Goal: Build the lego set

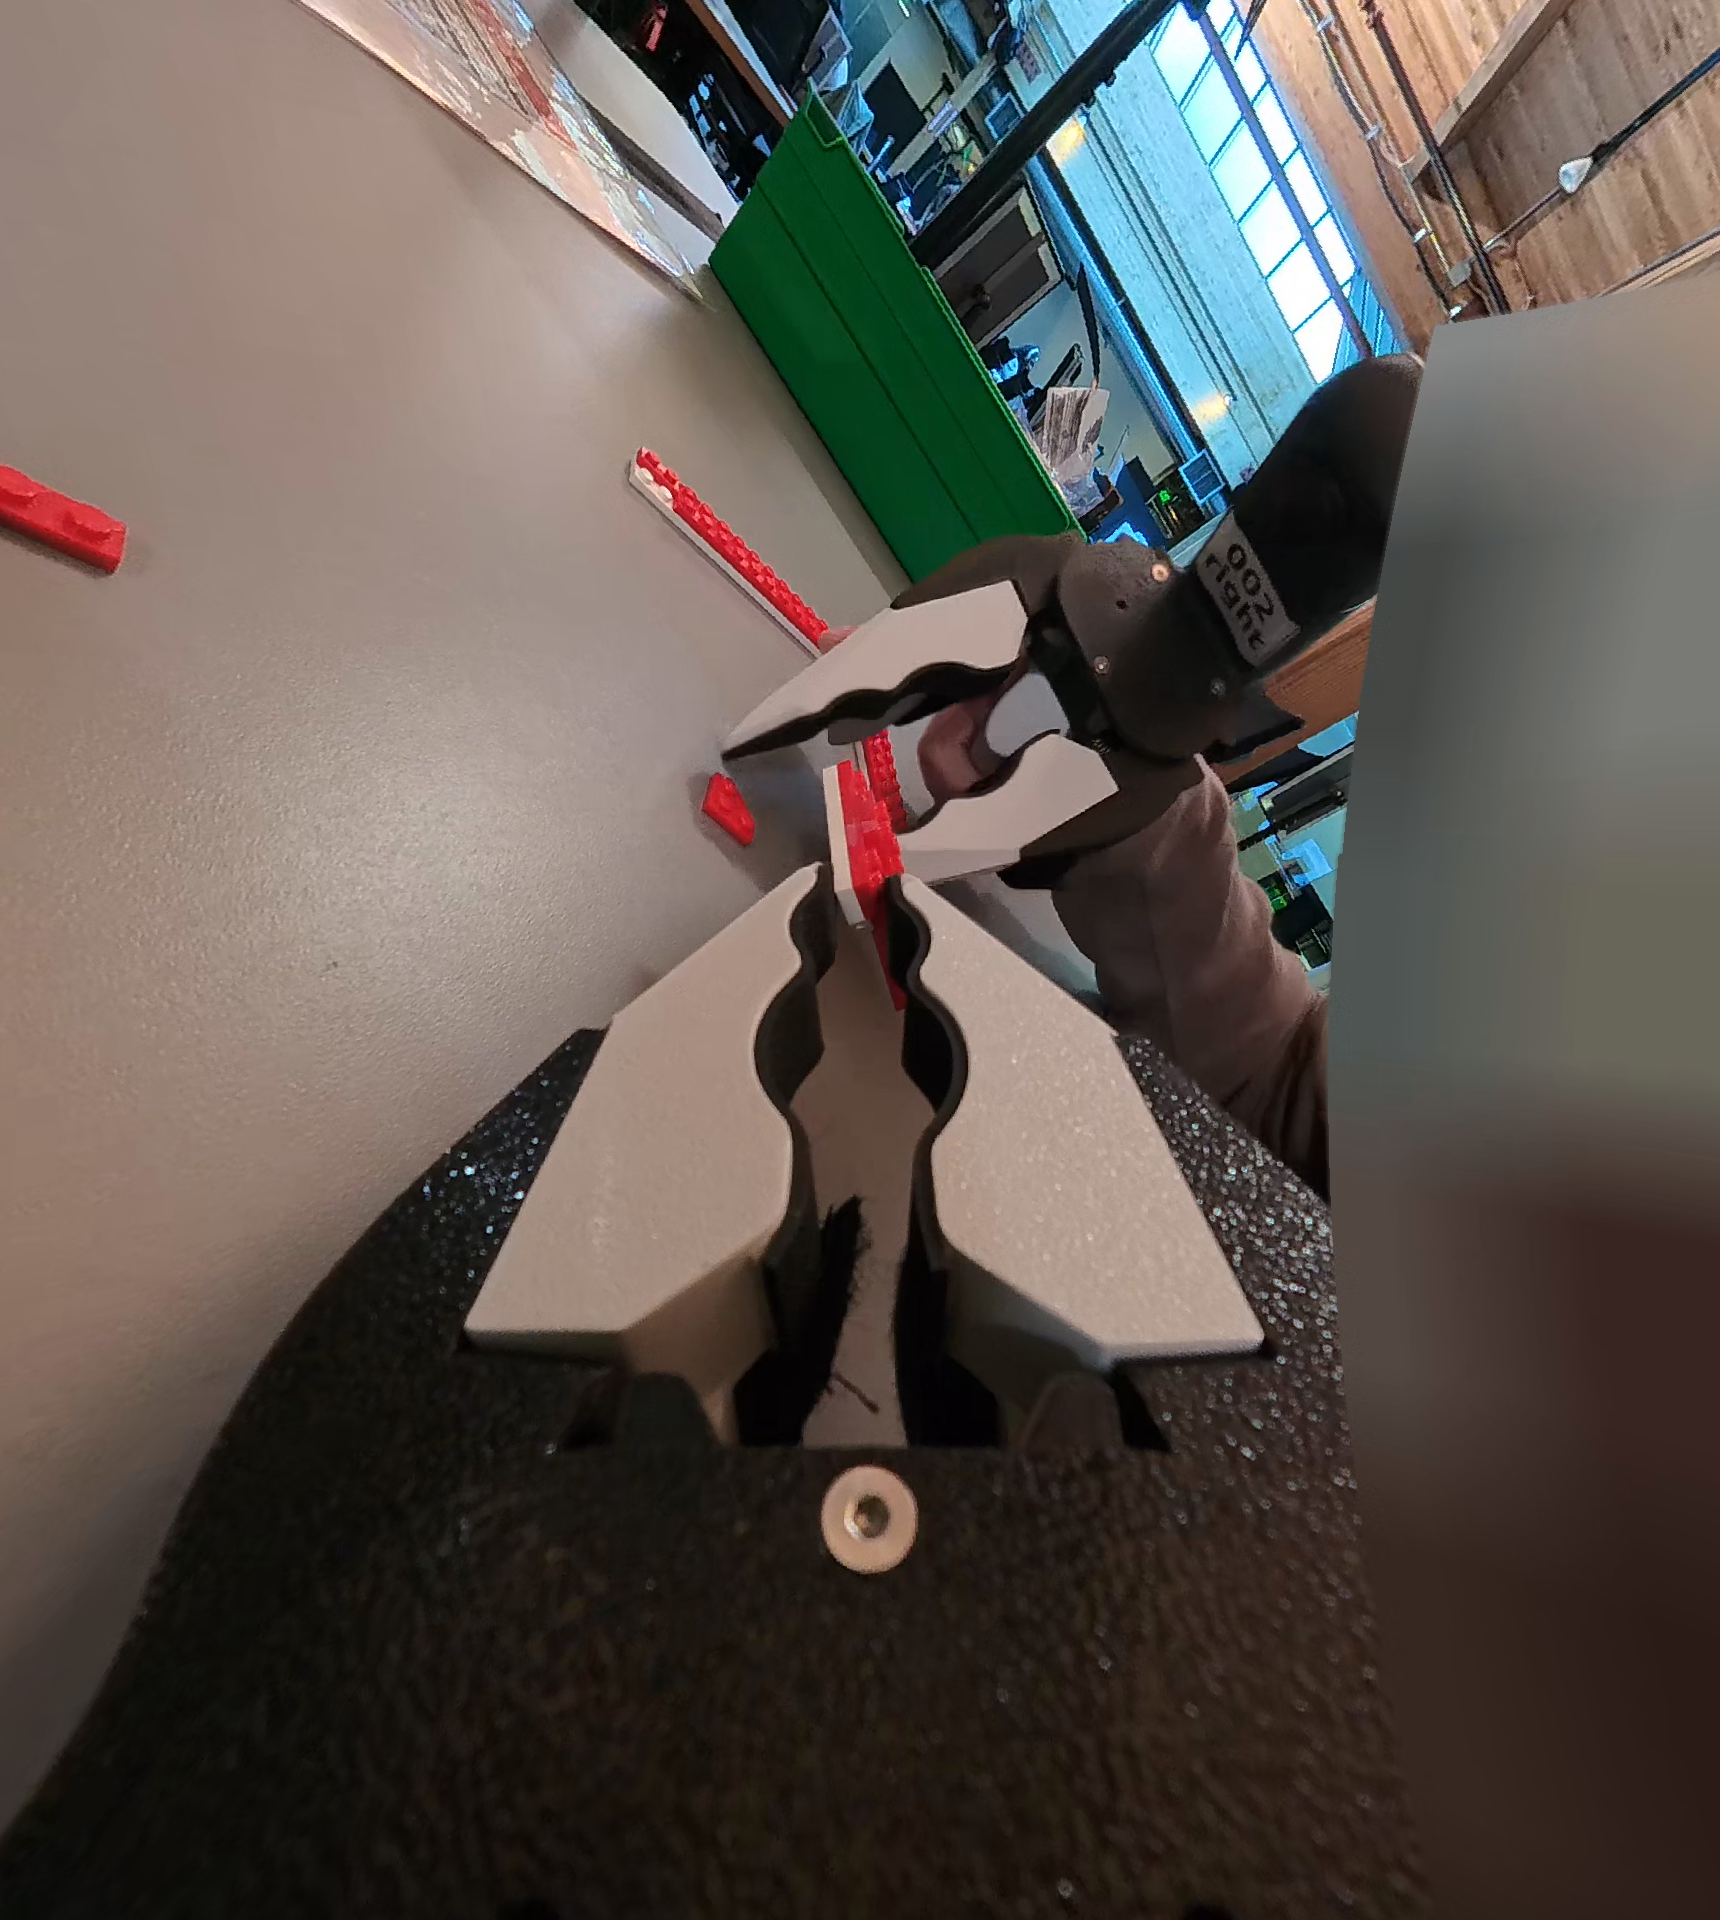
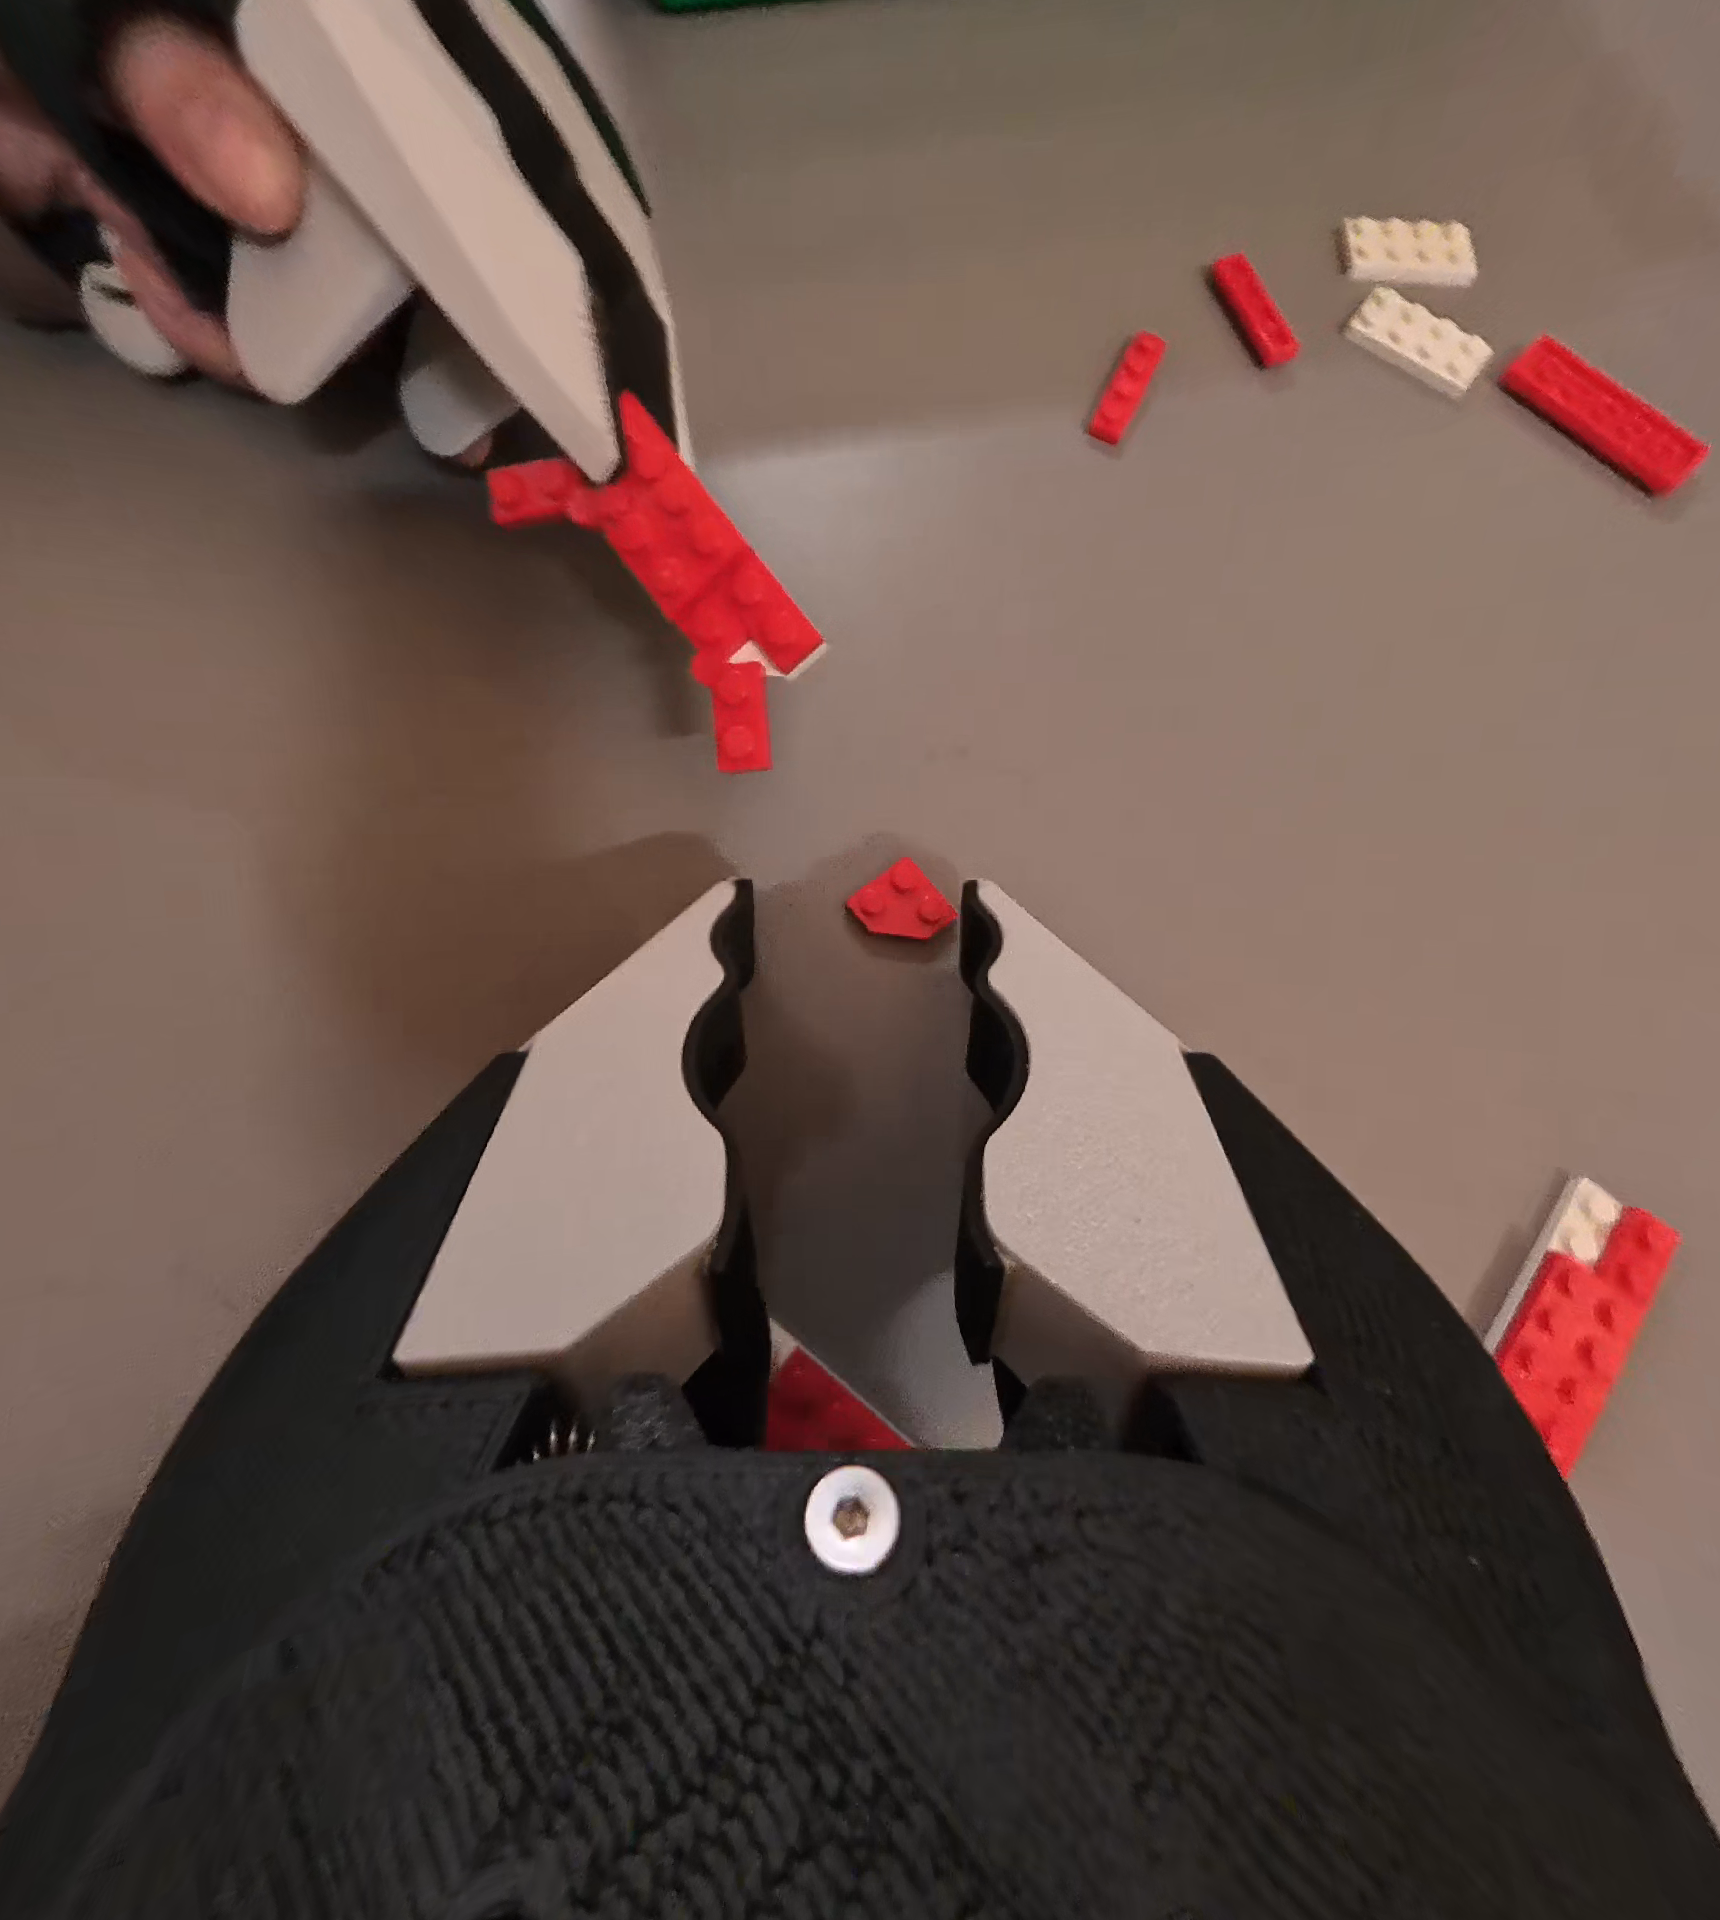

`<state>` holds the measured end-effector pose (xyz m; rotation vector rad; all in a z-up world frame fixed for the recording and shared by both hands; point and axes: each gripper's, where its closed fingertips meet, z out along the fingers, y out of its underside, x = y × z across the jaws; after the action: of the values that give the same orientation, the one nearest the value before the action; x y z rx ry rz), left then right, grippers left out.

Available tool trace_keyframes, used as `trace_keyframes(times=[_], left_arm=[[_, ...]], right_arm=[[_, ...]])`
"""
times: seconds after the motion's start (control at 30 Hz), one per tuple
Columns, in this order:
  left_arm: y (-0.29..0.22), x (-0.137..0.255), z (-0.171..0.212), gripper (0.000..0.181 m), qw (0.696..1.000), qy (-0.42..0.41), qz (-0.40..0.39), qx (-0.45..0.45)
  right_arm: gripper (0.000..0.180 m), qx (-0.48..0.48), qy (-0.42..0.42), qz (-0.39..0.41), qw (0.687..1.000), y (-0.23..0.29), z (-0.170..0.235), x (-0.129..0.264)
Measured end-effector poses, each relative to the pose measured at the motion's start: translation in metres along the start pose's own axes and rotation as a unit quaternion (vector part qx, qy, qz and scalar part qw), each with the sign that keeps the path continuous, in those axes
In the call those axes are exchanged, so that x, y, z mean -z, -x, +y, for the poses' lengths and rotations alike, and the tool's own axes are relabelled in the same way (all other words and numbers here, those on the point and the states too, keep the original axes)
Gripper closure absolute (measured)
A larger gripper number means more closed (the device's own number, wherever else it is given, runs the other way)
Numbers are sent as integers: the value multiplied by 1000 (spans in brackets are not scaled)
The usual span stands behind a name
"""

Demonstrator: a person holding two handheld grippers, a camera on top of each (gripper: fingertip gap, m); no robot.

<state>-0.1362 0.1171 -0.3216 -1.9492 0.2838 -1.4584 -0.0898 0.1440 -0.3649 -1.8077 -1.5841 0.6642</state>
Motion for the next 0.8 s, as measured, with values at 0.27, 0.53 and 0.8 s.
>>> trace_keyframes(times=[0.27,0.53,0.8], left_arm=[[0,0,0,174,1000,1,1,0],[0,0,1,174,1000,2,0,0],[0,-1,1,174,1000,3,-2,0]], right_arm=[[142,41,1,-37,999,-2,1,-6],[154,30,0,-43,999,0,5,-1],[156,18,-3,-34,999,1,5,-1]])
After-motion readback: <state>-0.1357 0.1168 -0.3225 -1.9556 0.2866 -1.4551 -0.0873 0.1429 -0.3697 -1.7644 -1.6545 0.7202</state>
